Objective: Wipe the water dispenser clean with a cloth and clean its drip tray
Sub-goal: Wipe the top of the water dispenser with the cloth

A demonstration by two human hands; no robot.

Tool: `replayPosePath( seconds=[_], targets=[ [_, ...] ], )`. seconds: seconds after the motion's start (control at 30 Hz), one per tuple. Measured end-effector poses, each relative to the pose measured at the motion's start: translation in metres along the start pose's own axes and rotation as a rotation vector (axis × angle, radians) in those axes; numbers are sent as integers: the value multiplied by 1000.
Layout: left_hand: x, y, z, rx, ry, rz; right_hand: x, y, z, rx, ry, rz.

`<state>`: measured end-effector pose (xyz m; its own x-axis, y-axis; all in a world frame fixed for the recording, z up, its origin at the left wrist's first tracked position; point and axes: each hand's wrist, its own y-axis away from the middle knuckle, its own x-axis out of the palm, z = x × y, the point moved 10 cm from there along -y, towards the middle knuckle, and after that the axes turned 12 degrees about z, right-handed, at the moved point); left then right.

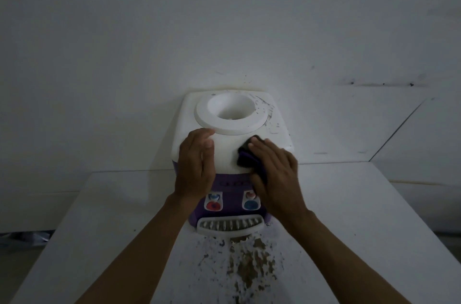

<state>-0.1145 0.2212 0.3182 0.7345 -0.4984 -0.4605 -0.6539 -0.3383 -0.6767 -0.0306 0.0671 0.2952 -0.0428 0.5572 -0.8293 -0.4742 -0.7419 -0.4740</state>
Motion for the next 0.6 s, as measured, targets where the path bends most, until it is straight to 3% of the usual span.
replayPosePath(
  seconds=[0.1, 0.3, 0.47, 0.6],
  targets=[
    [0, -4, -3, -4, -95, 28, -20, 5, -26, 118, -56, -85],
    [26, -17, -30, 120, -268, 113, -10, -15, -6, -46, -53, 71],
    [29, -23, -24, 96, -252, 115, -28, -13, -49, 197, -57, -18],
    [21, -25, -23, 59, -219, 50, -18, -11, -17, 39, -73, 40]
  ],
)
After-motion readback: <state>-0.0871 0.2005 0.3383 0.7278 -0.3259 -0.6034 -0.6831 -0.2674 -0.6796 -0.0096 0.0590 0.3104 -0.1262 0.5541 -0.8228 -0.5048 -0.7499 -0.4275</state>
